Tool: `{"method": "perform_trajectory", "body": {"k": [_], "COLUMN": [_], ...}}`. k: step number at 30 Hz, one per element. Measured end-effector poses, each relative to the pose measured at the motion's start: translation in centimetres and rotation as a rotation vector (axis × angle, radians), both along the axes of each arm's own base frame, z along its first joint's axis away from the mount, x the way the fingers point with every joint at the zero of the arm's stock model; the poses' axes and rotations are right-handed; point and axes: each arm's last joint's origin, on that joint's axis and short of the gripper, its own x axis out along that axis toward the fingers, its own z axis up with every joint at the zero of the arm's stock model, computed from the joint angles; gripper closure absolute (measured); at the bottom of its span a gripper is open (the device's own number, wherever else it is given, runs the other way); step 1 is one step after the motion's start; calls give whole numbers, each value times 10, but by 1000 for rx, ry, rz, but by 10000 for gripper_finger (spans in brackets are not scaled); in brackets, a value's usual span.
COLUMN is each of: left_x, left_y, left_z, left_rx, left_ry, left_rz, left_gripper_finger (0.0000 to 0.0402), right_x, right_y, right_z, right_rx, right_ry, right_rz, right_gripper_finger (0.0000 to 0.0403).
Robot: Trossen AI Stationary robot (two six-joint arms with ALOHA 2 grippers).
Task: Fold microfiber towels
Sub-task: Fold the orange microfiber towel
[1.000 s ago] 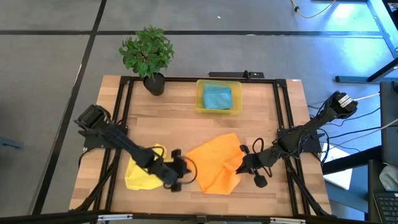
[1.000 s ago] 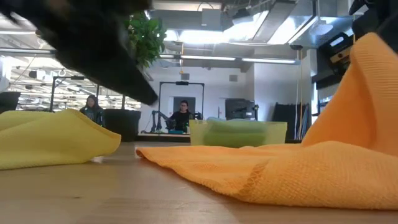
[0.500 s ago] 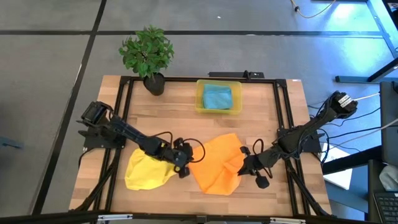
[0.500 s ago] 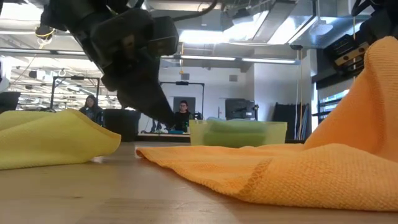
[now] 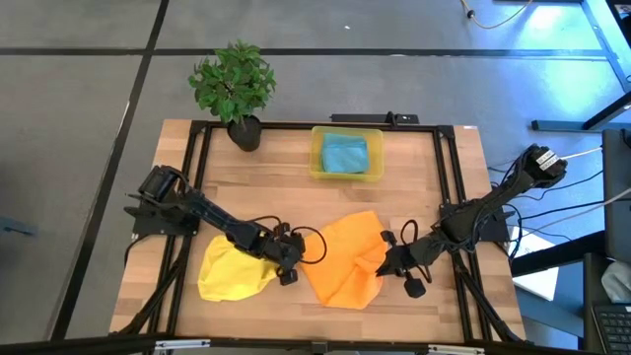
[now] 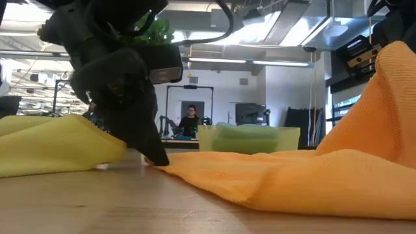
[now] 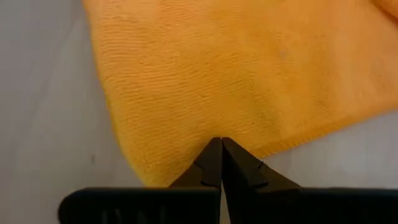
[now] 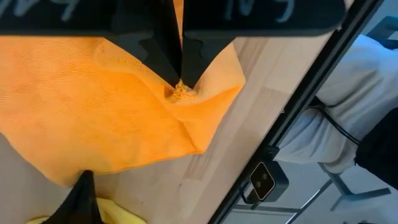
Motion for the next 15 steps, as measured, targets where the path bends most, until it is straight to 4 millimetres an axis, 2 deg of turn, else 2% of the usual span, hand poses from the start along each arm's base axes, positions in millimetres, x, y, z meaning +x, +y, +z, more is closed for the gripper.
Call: {"method": "perform_trajectory", "body": {"k": [7,15], "left_x": [-1,0], "left_y": [22,68], "left_z": [-1,-3], "left_rx": [130,253], "left_ry": [39,123], "left_rz": [103,246], "left_gripper_finger": [401,401], "right_x": [0,-1], "right_y": [0,1], "right_z": [0,-1], "right_rx": [8,51], "right_ry": [11,47], "right_rz": [13,8], "right_gripper_finger": [392,390]}}
